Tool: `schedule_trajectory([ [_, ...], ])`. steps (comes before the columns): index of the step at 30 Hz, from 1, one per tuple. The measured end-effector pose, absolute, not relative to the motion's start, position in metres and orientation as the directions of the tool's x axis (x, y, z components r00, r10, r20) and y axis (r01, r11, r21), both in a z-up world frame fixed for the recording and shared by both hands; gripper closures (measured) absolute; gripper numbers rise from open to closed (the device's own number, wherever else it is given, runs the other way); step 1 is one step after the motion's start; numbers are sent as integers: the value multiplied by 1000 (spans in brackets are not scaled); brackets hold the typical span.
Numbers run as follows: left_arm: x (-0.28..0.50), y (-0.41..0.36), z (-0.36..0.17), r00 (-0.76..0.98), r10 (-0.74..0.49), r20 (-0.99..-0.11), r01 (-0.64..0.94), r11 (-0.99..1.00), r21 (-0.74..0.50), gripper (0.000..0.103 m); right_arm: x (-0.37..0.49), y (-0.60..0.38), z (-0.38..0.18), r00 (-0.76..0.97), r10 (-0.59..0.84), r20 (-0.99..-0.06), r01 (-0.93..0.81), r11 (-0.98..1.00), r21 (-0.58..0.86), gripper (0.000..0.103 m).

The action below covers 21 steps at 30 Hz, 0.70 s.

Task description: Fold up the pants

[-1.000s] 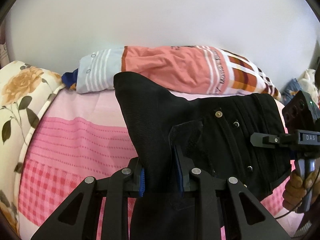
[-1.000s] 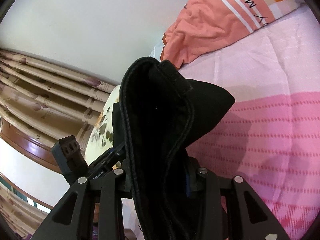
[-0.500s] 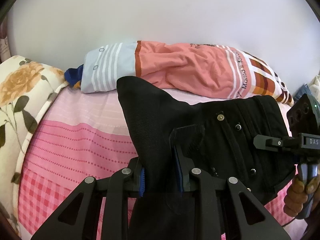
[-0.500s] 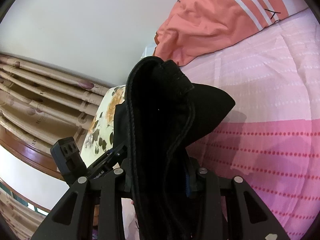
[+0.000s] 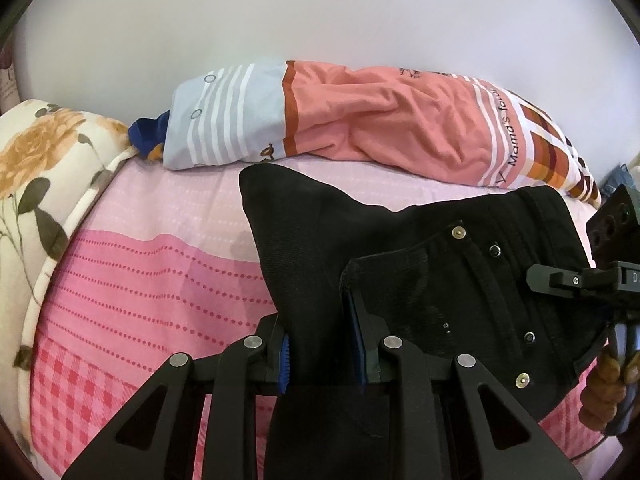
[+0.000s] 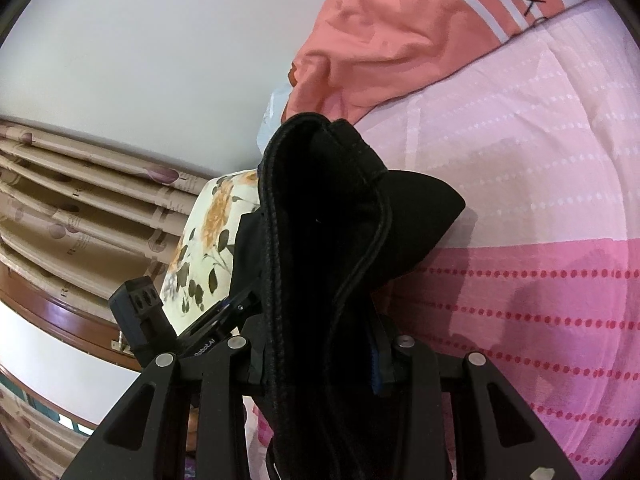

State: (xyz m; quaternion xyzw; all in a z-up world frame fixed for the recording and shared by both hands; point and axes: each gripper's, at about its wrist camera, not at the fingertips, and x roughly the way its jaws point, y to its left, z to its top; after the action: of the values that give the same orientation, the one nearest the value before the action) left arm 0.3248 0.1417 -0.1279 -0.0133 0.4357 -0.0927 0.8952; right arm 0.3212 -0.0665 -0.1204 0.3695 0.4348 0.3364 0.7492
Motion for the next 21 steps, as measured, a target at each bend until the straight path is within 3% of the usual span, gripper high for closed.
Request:
schedule_trajectory([
  [4, 324, 140, -133, 602, -163, -782, 157, 984, -84, 77, 319, -69, -127, 397, 819, -414, -163, 507, 846, 70],
  [8, 324, 142, -138, 602, -133, -787, 143, 988, -58, 67, 318, -75, -135, 406, 816, -412, -144, 502, 853, 66],
  [11, 324, 147, -144, 596, -114, -794, 124, 991, -49, 61, 317, -80, -137, 421, 798, -431, -137, 525, 840, 58],
  [13, 324, 153, -151, 588, -100, -803, 111, 993, -43, 58, 315, -89, -142, 439, 788, -431, -114, 525, 843, 46],
  [17, 320, 166, -156, 598, -91, -796, 83, 995, -51, 37, 303, -111, -142, 481, 779, -401, -91, 500, 861, 46],
  [21, 315, 179, -156, 612, -77, -787, 41, 997, -66, 29, 285, -123, -133, 527, 743, -412, -87, 529, 844, 46],
])
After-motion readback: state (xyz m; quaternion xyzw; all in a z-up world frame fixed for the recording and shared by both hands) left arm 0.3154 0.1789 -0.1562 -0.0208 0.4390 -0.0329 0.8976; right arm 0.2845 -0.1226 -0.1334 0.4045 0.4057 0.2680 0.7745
